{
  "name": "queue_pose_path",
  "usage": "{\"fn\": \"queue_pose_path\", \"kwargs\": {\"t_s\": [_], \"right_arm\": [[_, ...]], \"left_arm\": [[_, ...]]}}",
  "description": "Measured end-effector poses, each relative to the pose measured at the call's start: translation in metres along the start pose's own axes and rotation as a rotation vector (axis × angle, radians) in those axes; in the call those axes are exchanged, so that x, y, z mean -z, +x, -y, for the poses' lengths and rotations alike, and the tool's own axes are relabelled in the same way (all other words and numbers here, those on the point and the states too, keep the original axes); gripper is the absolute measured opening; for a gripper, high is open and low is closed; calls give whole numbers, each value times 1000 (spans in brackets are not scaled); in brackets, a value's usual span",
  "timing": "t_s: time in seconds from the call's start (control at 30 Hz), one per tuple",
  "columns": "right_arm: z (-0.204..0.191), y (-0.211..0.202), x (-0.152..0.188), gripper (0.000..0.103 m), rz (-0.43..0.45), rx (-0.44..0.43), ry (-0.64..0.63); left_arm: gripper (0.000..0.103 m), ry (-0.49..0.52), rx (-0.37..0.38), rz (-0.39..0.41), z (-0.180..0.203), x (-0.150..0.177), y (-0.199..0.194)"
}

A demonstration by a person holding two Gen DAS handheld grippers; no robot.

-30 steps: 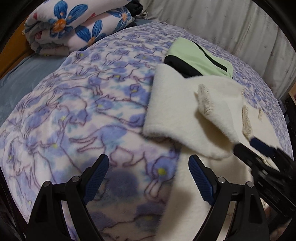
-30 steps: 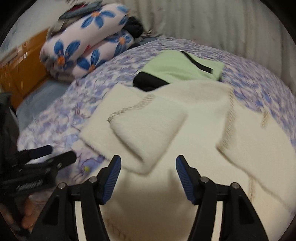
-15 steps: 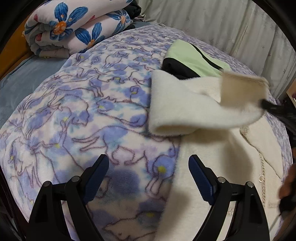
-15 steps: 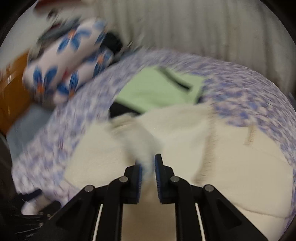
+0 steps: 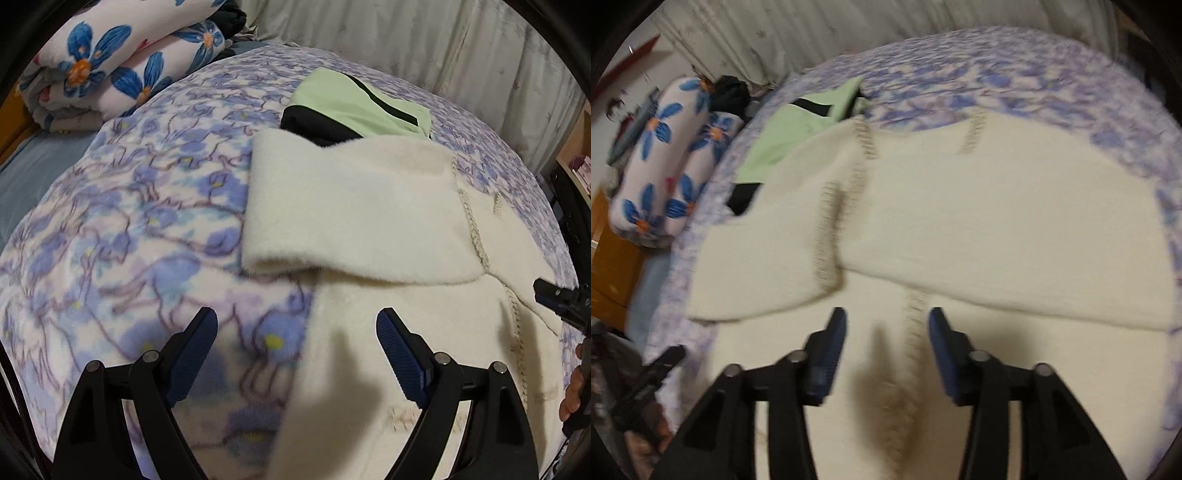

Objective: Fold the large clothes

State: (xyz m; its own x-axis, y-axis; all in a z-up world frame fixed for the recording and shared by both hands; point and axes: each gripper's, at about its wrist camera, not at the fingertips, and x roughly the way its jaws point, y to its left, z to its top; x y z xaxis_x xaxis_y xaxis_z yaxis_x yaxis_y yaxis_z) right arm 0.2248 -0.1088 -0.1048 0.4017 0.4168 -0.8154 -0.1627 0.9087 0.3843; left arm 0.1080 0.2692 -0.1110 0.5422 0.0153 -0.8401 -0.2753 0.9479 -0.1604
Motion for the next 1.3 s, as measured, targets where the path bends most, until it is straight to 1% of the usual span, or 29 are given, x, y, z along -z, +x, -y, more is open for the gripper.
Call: {"fn": "queue_pose_path", "kwargs": {"t_s": [0.1,0.2,0.27,0.33,0.43,0.47,0.5,0.53,0.57,0.63,0.7,0.77,0.83,0.87,0.9,0.93,0.97,1.0,1.03,1.1,1.13,1.17,1.2,1.27,1.3], "right_arm": [[-12,23,-15,54,-23,-86,6],[-21,59,-28,54,-94,-146,20],[-24,82,-32,54,-140,-160,32],[-26,103,-32,54,-177,-171,48],[-33,119,-37,53,-162,-197,53],[-38,117,-38,37,-149,-176,41],[-46,113,-41,19,-129,-139,7],[-50,105,-44,12,-111,-141,-13],[-54,92,-49,12,-64,-148,-30],[-57,52,-60,12,48,-170,-49],[-49,18,-67,12,138,-163,-43],[-32,-12,-68,12,213,-108,-38],[-14,-25,-66,12,237,-22,-31],[3,-28,-61,13,231,46,-17],[16,-26,-58,13,210,85,-2],[33,-21,-53,16,169,135,23],[46,-17,-49,16,140,163,42],[64,-9,-42,16,91,183,74],[81,-1,-36,16,42,184,109],[107,5,-28,23,-3,142,176],[117,6,-25,32,-4,102,207],[121,5,-24,37,3,74,221],[126,5,-25,39,10,35,238],[128,7,-30,48,15,0,248],[128,10,-35,49,23,-7,248]], "left_arm": [[87,17,-7,1,-3,-15,11],[87,6,9,0,-13,-33,24],[87,-16,32,-9,-22,-45,33],[87,-67,80,-29,-34,-56,42],[87,-125,103,-45,-47,-67,53],[87,-132,91,-44,-49,-69,55],[87,-131,82,-41,-49,-71,57],[87,-127,76,-37,-49,-73,57],[87,-124,77,-30,-47,-74,56],[87,-116,86,-15,-45,-77,54],[87,-100,96,1,-39,-81,51],[87,-80,108,8,-30,-84,50],[87,-60,118,5,-20,-86,53],[87,-47,120,0,-13,-87,55],[87,-35,123,-5,-7,-88,58],[87,-20,125,-13,0,-90,63],[87,-8,126,-22,7,-91,67],[87,9,129,-36,14,-92,73],[87,22,132,-49,21,-94,78],[87,52,128,-74,34,-97,91],[87,62,127,-88,39,-99,98],[87,71,123,-100,42,-101,105],[87,77,119,-109,45,-103,111],[87,92,107,-132,50,-108,125],[87,97,103,-141,51,-110,131]]}}
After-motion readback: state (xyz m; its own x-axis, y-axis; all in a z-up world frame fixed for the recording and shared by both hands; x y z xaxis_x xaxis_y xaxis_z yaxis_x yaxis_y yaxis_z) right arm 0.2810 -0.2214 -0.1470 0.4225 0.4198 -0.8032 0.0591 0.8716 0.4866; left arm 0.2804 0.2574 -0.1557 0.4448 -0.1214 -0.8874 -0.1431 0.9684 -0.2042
